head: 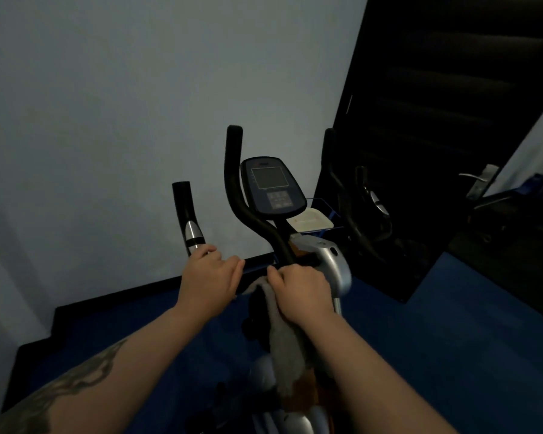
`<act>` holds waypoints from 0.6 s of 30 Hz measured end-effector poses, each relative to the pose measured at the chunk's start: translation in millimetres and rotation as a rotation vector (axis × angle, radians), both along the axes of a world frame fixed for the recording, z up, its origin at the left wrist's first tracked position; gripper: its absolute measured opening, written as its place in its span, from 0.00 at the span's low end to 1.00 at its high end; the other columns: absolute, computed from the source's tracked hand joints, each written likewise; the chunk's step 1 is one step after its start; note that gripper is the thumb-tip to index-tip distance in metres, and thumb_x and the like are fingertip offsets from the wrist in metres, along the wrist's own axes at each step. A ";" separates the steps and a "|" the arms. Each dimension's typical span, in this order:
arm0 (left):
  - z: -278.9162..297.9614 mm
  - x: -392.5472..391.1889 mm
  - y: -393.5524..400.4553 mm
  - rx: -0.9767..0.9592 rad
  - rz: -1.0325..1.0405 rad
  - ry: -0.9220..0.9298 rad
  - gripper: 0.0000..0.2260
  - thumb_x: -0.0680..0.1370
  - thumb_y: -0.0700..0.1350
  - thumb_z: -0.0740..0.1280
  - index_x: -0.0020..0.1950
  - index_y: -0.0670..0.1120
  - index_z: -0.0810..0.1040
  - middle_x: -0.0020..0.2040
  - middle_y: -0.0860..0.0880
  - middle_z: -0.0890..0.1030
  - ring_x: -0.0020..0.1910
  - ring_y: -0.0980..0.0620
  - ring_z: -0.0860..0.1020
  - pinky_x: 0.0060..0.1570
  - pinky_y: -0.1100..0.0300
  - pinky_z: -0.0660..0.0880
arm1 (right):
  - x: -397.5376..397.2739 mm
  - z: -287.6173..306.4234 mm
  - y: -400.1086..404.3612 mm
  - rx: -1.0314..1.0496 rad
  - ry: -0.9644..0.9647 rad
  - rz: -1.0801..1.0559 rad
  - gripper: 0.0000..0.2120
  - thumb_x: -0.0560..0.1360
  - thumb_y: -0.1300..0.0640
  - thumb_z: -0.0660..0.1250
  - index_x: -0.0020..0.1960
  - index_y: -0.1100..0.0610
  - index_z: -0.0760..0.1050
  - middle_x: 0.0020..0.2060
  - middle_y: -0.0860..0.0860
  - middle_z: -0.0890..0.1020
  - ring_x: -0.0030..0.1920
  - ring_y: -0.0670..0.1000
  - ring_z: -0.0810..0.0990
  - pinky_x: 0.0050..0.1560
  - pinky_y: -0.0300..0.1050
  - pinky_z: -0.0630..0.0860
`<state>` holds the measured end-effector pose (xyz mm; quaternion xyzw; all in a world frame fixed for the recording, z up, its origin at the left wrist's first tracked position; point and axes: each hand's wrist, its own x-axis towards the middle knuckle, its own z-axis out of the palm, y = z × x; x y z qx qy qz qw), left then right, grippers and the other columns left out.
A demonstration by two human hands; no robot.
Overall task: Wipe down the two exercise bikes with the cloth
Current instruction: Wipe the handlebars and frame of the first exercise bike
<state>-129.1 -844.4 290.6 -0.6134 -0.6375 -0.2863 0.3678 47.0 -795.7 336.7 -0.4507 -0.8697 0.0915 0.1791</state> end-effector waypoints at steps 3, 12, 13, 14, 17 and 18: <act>-0.2 -1.3 0.4 0.011 -0.016 0.010 0.16 0.79 0.43 0.61 0.31 0.45 0.75 0.24 0.48 0.71 0.25 0.48 0.70 0.47 0.53 0.75 | 3.3 -12.3 -19.1 0.056 0.235 -0.119 0.21 0.80 0.41 0.54 0.35 0.50 0.73 0.30 0.46 0.76 0.30 0.45 0.74 0.29 0.41 0.64; -1.9 -1.6 2.9 0.022 0.000 0.029 0.15 0.78 0.42 0.62 0.31 0.45 0.75 0.23 0.48 0.71 0.25 0.48 0.70 0.49 0.54 0.71 | 0.0 6.3 1.8 -0.075 -0.047 0.017 0.23 0.80 0.45 0.55 0.30 0.54 0.65 0.30 0.52 0.75 0.35 0.54 0.76 0.35 0.44 0.63; -1.4 -1.2 2.1 0.012 0.005 0.039 0.14 0.78 0.42 0.63 0.31 0.45 0.74 0.23 0.48 0.70 0.25 0.48 0.70 0.49 0.54 0.71 | 0.9 8.4 4.1 -0.126 -0.001 0.028 0.24 0.80 0.45 0.56 0.28 0.53 0.64 0.27 0.50 0.73 0.33 0.53 0.74 0.34 0.44 0.63; -0.9 -1.3 1.7 0.002 0.009 0.036 0.14 0.78 0.42 0.62 0.31 0.45 0.74 0.24 0.48 0.70 0.25 0.48 0.70 0.49 0.55 0.71 | 3.0 6.9 2.3 -0.134 0.072 0.022 0.24 0.79 0.45 0.58 0.26 0.53 0.65 0.25 0.49 0.72 0.30 0.50 0.72 0.33 0.44 0.63; -1.8 -2.4 2.0 -0.028 0.022 0.012 0.14 0.78 0.43 0.62 0.32 0.45 0.75 0.24 0.47 0.71 0.26 0.47 0.70 0.51 0.55 0.69 | 8.5 -15.0 -20.3 -0.062 0.414 -0.121 0.20 0.78 0.43 0.61 0.32 0.52 0.72 0.27 0.45 0.74 0.29 0.43 0.72 0.31 0.40 0.63; -2.0 -2.4 2.1 -0.035 0.022 0.015 0.14 0.77 0.42 0.63 0.32 0.45 0.75 0.24 0.47 0.72 0.26 0.47 0.70 0.51 0.54 0.71 | 8.2 -23.6 -31.4 -0.009 0.480 -0.173 0.16 0.78 0.44 0.61 0.38 0.52 0.76 0.32 0.44 0.75 0.32 0.43 0.73 0.33 0.39 0.65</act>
